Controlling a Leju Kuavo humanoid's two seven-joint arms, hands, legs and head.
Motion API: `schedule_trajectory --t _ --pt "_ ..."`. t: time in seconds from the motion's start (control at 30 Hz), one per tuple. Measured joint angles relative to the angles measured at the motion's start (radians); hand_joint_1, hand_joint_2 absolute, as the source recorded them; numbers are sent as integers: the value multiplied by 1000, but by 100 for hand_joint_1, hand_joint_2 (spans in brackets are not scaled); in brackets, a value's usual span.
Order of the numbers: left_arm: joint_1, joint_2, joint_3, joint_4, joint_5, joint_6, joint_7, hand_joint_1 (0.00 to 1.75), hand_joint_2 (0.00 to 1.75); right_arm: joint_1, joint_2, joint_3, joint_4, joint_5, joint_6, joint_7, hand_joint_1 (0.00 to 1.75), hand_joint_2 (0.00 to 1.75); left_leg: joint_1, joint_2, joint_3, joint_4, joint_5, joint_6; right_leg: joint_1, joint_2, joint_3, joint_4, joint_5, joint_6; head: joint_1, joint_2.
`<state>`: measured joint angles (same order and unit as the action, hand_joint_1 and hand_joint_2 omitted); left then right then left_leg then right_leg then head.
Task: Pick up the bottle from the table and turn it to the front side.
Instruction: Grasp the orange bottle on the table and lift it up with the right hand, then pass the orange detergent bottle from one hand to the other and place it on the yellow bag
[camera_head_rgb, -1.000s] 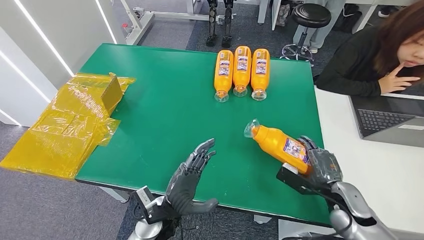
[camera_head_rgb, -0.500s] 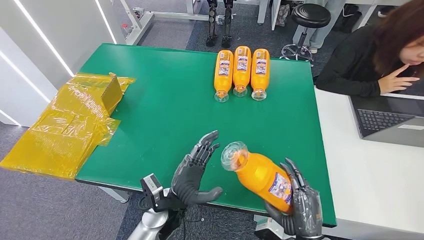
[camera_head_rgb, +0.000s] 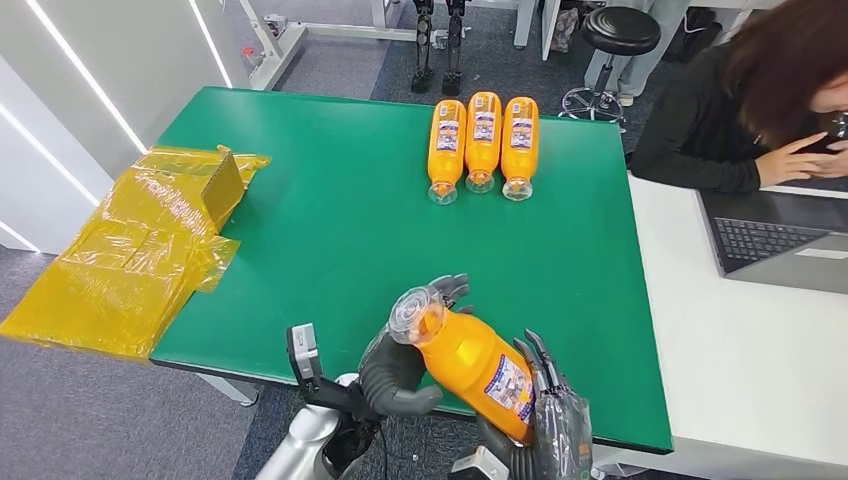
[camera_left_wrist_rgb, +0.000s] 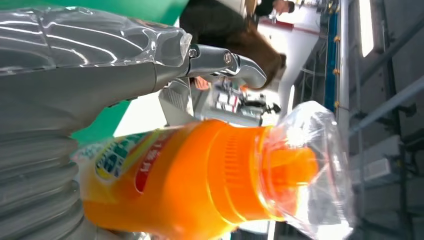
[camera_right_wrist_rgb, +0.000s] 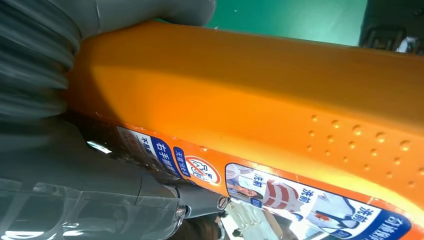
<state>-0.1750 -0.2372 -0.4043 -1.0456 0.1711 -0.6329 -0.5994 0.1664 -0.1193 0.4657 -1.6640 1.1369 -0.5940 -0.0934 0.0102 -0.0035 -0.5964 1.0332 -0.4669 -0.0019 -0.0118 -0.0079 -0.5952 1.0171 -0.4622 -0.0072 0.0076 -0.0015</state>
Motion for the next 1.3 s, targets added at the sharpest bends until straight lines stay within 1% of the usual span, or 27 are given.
schedule_trajectory --t 0.1,0.23,0.5,0.87,0.9,1.0,1.03,1.17,1.3 --pt "-25 0 0 0 45 -32 24 0 175 -2 2 5 4 -6 -2 -2 175 175 0 0 0 0 0 0 0 0 0 0 0 0 0 0" --pt "-55 1 -1 0 107 -55 47 175 175 -9 1 13 15 -30 -3 -13 175 175 0 0 0 0 0 0 0 0 0 0 0 0 0 0" --pt "-63 14 -12 -15 164 -40 77 175 175 -33 1 36 39 -52 -3 -15 175 175 0 0 0 0 0 0 0 0 0 0 0 0 0 0" --pt "-65 29 -27 -25 189 -16 79 175 175 -54 -1 57 58 -77 -1 -13 175 175 0 0 0 0 0 0 0 0 0 0 0 0 0 0" --pt "-66 31 -27 -25 191 -16 79 175 175 -56 -1 58 60 -79 0 -12 159 175 0 0 0 0 0 0 0 0 0 0 0 0 0 0" --pt "-67 35 -29 -24 198 -16 79 175 175 -63 -1 62 70 -91 9 -11 28 175 0 0 0 0 0 0 0 0 0 0 0 0 0 0" --pt "-67 36 -29 -24 200 -15 79 175 175 -65 0 64 76 -98 16 -10 0 175 0 0 0 0 0 0 0 0 0 0 0 0 0 0" --pt "-68 45 -30 -24 207 -7 77 175 175 -77 9 69 106 -124 54 -9 0 175 0 0 0 0 0 0 0 0 0 0 0 0 0 0" --pt "-69 54 -30 -24 213 -2 75 175 175 -84 12 74 126 -133 56 -18 0 175 0 0 0 0 0 0 0 0 0 0 0 0 0 0"
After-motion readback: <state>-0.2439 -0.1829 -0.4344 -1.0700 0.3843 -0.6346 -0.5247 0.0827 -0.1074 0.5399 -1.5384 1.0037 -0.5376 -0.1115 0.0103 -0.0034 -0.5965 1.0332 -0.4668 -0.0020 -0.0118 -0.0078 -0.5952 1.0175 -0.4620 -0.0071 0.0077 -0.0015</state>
